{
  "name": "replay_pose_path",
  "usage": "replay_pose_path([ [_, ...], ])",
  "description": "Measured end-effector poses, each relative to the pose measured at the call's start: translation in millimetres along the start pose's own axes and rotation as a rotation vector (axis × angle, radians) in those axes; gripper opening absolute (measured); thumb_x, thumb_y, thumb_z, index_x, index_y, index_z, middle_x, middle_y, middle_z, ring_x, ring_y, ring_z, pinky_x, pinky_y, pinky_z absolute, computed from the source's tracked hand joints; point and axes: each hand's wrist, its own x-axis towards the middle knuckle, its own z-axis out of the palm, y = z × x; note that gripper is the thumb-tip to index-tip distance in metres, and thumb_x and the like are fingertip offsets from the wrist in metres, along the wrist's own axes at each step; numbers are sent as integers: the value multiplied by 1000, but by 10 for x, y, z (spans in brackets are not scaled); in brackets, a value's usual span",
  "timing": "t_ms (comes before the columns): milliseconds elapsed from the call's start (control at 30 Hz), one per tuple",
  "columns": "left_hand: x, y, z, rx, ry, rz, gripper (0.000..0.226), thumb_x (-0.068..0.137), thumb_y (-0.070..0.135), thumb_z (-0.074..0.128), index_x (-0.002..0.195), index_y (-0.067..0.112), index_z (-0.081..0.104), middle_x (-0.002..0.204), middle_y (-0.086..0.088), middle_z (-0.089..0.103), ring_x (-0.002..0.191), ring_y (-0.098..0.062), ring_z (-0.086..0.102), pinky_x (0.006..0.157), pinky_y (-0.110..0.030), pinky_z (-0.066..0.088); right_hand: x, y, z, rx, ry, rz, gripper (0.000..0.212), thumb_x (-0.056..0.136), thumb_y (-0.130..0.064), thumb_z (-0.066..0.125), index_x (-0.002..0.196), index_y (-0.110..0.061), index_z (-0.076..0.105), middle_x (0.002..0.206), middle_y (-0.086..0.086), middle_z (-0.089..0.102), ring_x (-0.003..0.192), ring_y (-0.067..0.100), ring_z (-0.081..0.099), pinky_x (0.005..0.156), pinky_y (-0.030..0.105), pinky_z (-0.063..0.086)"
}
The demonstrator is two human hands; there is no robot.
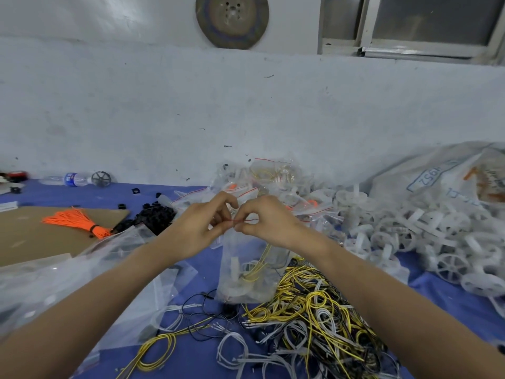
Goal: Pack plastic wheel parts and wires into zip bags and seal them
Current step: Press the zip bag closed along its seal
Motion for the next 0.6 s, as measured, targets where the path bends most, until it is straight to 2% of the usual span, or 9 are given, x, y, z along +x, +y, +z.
replay_pose_path([
  [133, 21, 2, -44, 143, -42, 8, 2, 90, 16, 62, 89, 14, 62, 72, 17, 53, 71, 0, 55, 64, -5, 38, 29, -25, 4, -10, 17, -2, 13, 82, -16, 69, 91, -8, 75, 90, 7, 73, 85, 18, 65, 77, 31, 46],
  [233, 24, 28, -39, 180, -42, 17, 7, 90, 13, 62, 83, 12, 64, 69, 18, 48, 68, 0, 52, 63, -6, 35, 34, -33, 0, -70, 20, -27, 13, 81, -17, 68, 89, -8, 75, 87, 7, 72, 82, 20, 63, 78, 37, 48],
  [367, 13, 57, -35, 154, -29, 26, 7, 89, 10, 63, 82, 10, 66, 68, 12, 53, 62, -2, 50, 60, -10, 36, -12, -53, 34, -146, 50, -75, 14, 80, -20, 65, 86, -9, 73, 84, 5, 69, 82, 21, 60, 78, 42, 47],
  [600, -10, 62, -36, 171, -34, 52, 9, 90, 13, 63, 82, 10, 66, 69, 6, 57, 62, -11, 54, 59, -18, 39, -46, -24, 51, -99, 33, -87, 11, 82, -16, 65, 86, -7, 71, 85, 6, 69, 84, 22, 59, 81, 41, 44],
])
